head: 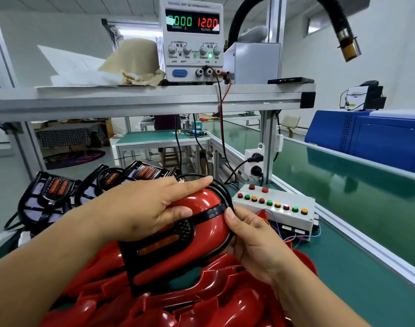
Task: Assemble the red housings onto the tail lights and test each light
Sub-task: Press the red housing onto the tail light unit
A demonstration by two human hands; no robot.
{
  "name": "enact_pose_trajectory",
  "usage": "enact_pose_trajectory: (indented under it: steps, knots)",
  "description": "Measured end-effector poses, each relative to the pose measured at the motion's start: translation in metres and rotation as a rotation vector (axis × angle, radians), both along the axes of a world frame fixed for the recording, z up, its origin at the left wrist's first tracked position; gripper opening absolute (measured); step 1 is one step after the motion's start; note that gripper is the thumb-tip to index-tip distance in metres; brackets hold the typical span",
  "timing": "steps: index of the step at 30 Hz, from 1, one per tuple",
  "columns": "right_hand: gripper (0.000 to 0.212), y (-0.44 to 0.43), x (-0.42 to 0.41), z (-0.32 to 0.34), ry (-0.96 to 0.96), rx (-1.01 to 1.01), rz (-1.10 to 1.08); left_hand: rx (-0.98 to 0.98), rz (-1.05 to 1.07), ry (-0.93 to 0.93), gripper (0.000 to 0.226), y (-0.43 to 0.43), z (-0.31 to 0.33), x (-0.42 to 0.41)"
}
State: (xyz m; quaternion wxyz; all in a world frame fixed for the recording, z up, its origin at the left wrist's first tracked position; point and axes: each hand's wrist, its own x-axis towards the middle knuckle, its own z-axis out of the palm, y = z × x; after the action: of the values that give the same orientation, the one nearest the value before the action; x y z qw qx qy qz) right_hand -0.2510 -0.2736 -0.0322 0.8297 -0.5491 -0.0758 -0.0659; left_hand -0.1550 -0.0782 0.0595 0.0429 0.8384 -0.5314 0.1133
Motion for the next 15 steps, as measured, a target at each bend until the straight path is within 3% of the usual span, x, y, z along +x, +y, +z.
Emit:
enact_pose_trajectory:
  steps: [8, 10, 15]
  knots:
    - [0.040, -0.001, 0.000, 0.001, 0.002, 0.009, 0.056, 0.023, -0.006, 0.025, 0.056, 0.003, 0.010, -0.011]
    - [0.041, -0.001, -0.001, 0.001, -0.010, 0.023, 0.057, 0.010, -0.008, -0.011, 0.064, 0.002, 0.009, -0.015]
    - [0.049, 0.000, -0.001, 0.000, 0.005, 0.012, 0.027, 0.013, -0.023, -0.121, 0.053, 0.003, -0.006, -0.017]
